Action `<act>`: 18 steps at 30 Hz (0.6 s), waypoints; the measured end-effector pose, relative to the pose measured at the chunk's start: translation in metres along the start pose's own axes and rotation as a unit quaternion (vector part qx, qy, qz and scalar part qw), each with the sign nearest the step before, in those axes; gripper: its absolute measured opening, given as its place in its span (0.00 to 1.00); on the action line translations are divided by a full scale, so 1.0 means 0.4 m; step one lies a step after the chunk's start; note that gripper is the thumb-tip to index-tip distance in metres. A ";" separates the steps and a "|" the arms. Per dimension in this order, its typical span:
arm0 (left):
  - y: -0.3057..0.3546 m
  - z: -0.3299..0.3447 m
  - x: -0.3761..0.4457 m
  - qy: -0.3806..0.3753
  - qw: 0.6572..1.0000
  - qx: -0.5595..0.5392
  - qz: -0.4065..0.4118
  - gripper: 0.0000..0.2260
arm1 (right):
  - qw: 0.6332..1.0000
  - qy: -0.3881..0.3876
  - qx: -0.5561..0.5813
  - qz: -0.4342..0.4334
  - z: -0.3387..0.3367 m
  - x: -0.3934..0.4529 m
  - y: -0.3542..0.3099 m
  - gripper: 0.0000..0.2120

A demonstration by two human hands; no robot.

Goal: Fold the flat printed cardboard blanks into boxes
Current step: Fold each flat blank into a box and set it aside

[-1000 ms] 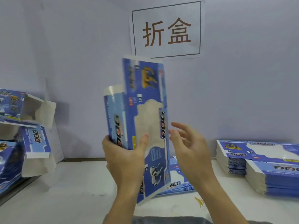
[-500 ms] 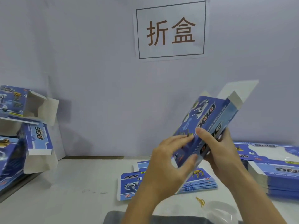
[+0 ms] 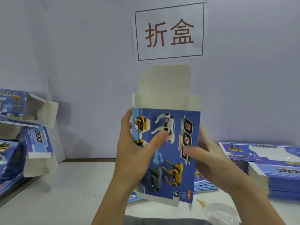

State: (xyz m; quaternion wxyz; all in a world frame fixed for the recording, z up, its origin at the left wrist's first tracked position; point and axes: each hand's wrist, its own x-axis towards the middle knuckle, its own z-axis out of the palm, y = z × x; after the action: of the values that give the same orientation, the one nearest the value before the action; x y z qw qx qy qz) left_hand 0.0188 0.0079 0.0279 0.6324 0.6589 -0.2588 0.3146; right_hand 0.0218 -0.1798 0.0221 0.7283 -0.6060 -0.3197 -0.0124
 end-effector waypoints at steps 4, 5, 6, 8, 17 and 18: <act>-0.007 0.033 -0.015 -0.004 1.000 0.003 -0.006 0.36 | 0.976 0.163 -0.080 -0.120 0.032 0.016 -0.005 0.38; -0.010 0.038 -0.017 -0.008 1.000 0.003 -0.001 0.34 | 0.965 0.194 -0.107 -0.141 0.035 0.018 -0.003 0.39; -0.011 0.041 -0.018 -0.013 1.000 0.003 -0.001 0.32 | 0.956 0.216 -0.121 -0.156 0.038 0.018 -0.003 0.40; -0.012 0.037 -0.018 -0.024 1.000 0.004 -0.017 0.33 | 0.945 0.230 -0.149 -0.180 0.039 0.012 -0.007 0.40; 0.017 0.025 -0.013 0.070 0.996 -0.047 -0.007 0.37 | 0.966 0.151 -0.134 -0.163 0.087 0.006 -0.010 0.31; 0.017 0.026 -0.013 0.074 0.996 -0.045 0.001 0.35 | 0.965 0.165 -0.131 -0.158 0.087 0.009 -0.008 0.31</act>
State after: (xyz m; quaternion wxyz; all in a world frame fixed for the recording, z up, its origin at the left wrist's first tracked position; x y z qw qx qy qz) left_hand 0.0112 -0.0030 0.0284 0.6788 0.6043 -0.2260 0.3508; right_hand 0.0077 -0.1483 0.0286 0.6740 -0.6274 -0.2826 -0.2687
